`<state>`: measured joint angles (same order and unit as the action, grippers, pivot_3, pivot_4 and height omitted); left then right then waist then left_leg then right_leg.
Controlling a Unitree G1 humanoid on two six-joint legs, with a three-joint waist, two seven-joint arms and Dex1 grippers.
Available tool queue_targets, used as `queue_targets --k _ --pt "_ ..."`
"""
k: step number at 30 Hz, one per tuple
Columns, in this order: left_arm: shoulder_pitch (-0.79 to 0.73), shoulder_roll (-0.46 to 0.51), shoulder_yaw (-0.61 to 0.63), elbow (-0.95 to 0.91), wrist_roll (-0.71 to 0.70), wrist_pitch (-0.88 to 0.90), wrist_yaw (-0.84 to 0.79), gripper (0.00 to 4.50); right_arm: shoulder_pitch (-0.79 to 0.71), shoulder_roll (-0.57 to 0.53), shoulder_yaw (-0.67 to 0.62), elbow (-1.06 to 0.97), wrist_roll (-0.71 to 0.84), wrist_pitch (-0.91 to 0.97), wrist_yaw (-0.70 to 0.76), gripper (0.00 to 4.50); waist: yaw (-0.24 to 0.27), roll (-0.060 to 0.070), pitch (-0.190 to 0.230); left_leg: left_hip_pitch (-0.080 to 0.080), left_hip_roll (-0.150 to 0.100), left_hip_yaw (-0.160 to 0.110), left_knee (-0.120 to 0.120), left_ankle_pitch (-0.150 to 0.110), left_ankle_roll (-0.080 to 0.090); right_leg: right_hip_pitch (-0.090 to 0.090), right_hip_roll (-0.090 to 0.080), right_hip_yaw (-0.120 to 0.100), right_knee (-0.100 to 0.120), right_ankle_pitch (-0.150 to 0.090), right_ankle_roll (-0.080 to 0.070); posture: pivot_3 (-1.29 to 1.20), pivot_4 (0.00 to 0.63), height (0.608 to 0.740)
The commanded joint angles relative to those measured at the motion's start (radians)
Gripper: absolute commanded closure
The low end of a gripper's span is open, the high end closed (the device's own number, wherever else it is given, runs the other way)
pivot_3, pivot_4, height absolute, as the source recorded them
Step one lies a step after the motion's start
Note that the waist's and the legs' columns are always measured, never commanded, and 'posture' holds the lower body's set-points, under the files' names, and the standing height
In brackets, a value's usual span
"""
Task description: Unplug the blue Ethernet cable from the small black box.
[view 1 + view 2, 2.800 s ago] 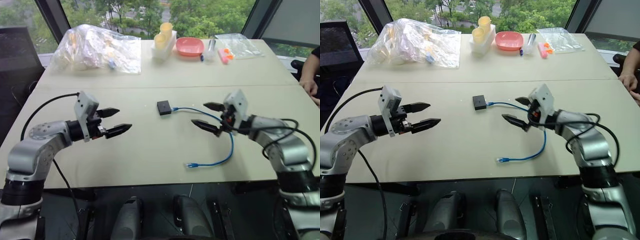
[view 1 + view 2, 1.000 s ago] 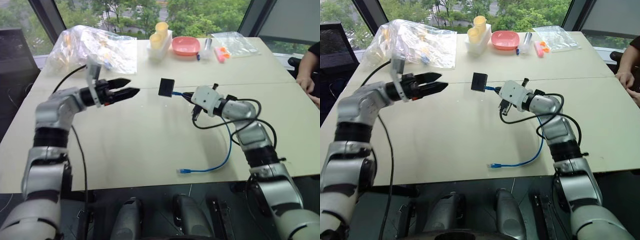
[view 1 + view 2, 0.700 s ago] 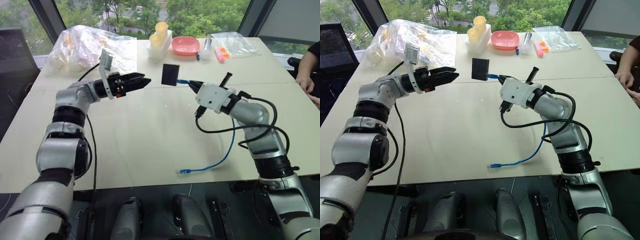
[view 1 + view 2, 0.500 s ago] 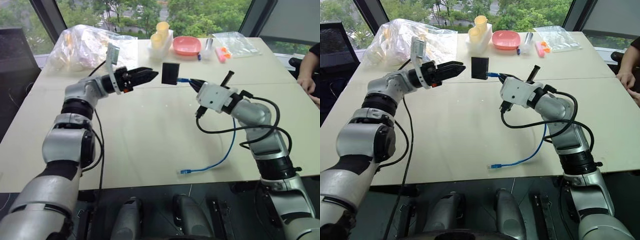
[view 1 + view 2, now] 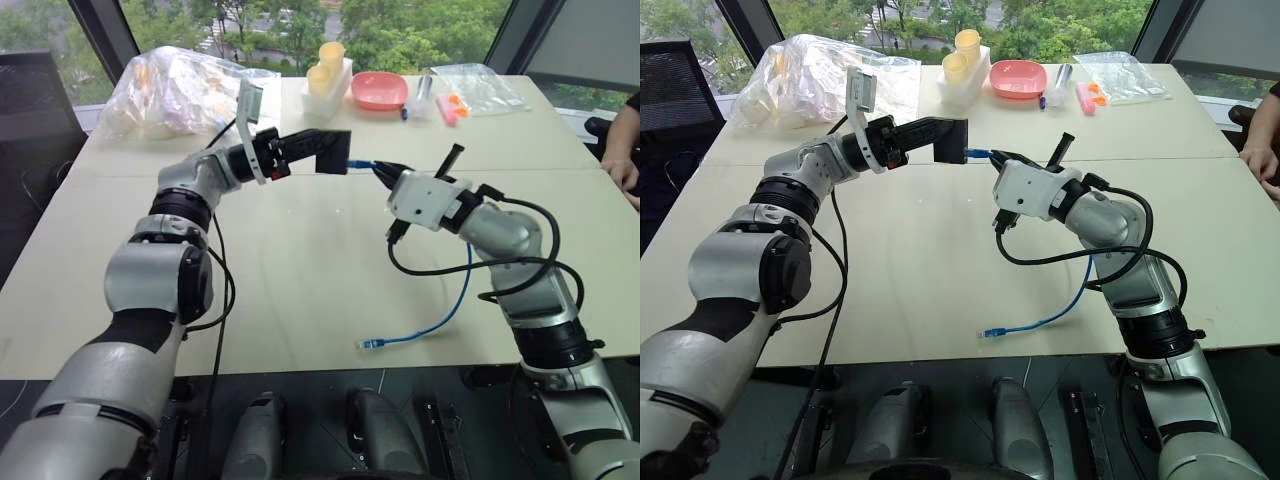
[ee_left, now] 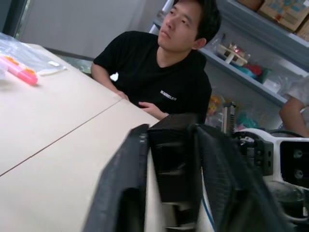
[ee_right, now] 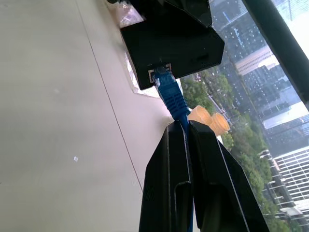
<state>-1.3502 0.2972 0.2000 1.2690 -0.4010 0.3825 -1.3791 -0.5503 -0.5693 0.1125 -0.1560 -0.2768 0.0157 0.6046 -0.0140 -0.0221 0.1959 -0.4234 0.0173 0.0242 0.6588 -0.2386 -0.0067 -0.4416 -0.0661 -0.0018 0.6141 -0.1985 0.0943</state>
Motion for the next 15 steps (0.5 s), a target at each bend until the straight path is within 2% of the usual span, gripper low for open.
queue_targets --k 1,3,6,8,12,13,15 --pt "-0.03 0.006 0.012 -0.009 0.02 -0.005 -0.008 3.96 -0.005 -0.017 -0.008 -0.067 -0.005 -0.009 0.0 4.5 0.0 0.0 0.0 0.0 0.0 0.0 0.001 0.0 0.0 0.0 0.0 0.0 0.0 0.0 0.0 0.0 0.15 0.74" --pt "-0.026 0.005 0.014 -0.009 0.028 -0.007 -0.005 3.96 0.0 -0.027 -0.006 -0.07 -0.01 -0.006 0.009 4.5 0.0 0.0 0.0 -0.001 0.0 0.0 0.002 0.0 0.0 0.0 0.0 0.0 0.0 0.0 0.0 0.0 0.15 0.74" --pt "-0.01 0.011 0.025 -0.009 0.027 0.013 -0.014 3.96 0.025 -0.039 -0.037 -0.096 0.017 0.036 0.028 3.54 0.0 0.0 0.0 -0.001 0.0 0.0 0.003 0.0 0.0 0.0 0.0 0.0 0.001 0.0 0.0 0.0 0.15 0.74" --pt "-0.005 0.014 0.033 -0.01 0.024 0.026 -0.017 3.96 0.046 -0.042 -0.061 -0.125 0.031 0.08 0.028 2.66 0.0 0.0 0.0 -0.001 0.0 -0.001 0.003 0.0 0.0 0.0 0.0 0.0 0.001 0.0 0.0 0.0 0.15 0.74" --pt "0.008 0.024 0.08 -0.011 -0.01 0.08 -0.009 3.96 0.155 0.106 -0.219 -0.331 0.351 0.416 0.021 0.67 0.003 0.0 0.0 -0.002 0.0 -0.001 0.003 0.0 0.0 0.0 0.0 0.0 0.001 0.0 0.0 0.0 0.15 0.74" --pt "0.011 0.026 0.092 -0.012 -0.016 0.091 -0.007 3.96 0.174 0.145 -0.25 -0.376 0.419 0.49 0.007 0.67 0.003 0.0 0.0 -0.002 0.0 -0.002 0.004 0.0 0.0 0.0 0.0 -0.001 0.001 0.0 0.0 0.0 0.15 0.74" --pt "0.015 0.026 0.125 -0.016 -0.039 0.124 -0.004 3.96 0.212 0.287 -0.334 -0.465 0.658 0.697 -0.062 0.67 0.003 0.0 0.0 -0.002 0.001 -0.002 0.004 0.0 0.0 0.0 0.0 -0.001 0.002 0.0 0.0 0.0 0.15 0.74"
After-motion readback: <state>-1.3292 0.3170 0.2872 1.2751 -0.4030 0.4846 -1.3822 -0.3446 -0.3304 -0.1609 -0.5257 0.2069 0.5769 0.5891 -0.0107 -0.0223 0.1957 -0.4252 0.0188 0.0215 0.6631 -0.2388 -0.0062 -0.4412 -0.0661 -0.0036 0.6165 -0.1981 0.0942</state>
